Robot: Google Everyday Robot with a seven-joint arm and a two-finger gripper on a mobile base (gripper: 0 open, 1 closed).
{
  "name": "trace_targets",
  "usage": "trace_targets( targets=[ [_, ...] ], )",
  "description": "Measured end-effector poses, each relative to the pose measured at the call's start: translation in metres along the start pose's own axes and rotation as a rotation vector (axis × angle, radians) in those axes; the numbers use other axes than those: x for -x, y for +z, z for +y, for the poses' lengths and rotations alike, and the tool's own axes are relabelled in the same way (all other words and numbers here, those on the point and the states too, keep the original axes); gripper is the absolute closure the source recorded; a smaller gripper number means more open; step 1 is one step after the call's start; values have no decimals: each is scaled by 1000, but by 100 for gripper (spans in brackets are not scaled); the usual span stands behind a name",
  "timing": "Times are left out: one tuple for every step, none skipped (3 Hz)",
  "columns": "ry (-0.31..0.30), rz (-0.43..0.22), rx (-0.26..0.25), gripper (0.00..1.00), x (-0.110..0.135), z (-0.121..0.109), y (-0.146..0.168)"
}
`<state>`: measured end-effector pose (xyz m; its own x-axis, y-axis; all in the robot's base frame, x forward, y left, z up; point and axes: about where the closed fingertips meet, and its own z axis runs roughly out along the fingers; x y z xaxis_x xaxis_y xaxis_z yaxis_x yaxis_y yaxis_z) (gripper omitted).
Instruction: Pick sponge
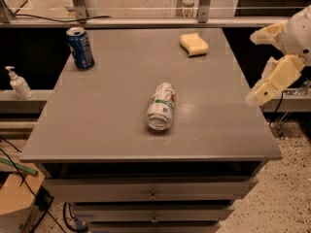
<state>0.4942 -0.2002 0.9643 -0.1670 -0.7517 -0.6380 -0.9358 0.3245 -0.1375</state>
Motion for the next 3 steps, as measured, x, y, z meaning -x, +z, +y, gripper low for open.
trace_targets(
  targets=[
    [56, -151, -40, 0, -1, -22, 16],
    [94, -258, -84, 0, -1, -47, 30],
    [116, -320, -111, 0, -1, -64, 37]
  ],
)
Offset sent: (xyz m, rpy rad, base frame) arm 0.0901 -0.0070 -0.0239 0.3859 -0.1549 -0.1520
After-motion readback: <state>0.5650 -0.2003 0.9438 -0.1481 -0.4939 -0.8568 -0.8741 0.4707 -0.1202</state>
